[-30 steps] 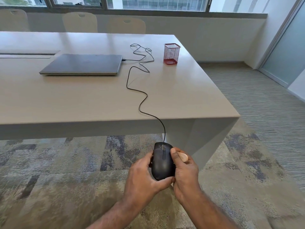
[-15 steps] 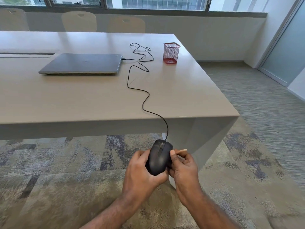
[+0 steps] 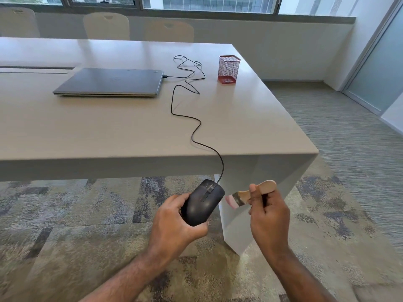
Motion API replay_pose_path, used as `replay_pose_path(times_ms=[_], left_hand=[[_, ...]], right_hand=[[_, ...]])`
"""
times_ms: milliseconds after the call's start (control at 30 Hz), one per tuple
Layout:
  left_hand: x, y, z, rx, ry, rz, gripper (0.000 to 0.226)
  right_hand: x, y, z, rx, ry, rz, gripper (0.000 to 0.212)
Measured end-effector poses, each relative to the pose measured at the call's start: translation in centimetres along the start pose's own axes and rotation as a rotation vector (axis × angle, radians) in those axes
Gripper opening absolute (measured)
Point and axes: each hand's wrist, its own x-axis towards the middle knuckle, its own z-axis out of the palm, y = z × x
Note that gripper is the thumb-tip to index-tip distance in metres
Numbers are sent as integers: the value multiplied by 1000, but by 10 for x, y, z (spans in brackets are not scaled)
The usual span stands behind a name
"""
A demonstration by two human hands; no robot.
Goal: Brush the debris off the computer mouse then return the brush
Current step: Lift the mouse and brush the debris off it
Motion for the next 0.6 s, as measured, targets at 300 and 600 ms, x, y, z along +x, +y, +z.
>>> replay_pose_path(times_ms=[300, 600], left_hand=[[-1, -5, -1, -12, -33, 29, 67], [-1, -4, -4, -8, -54, 57, 69]], right_hand=[[23, -41, -10, 119, -7, -133, 17], [38, -56, -7, 300, -648, -108, 4]])
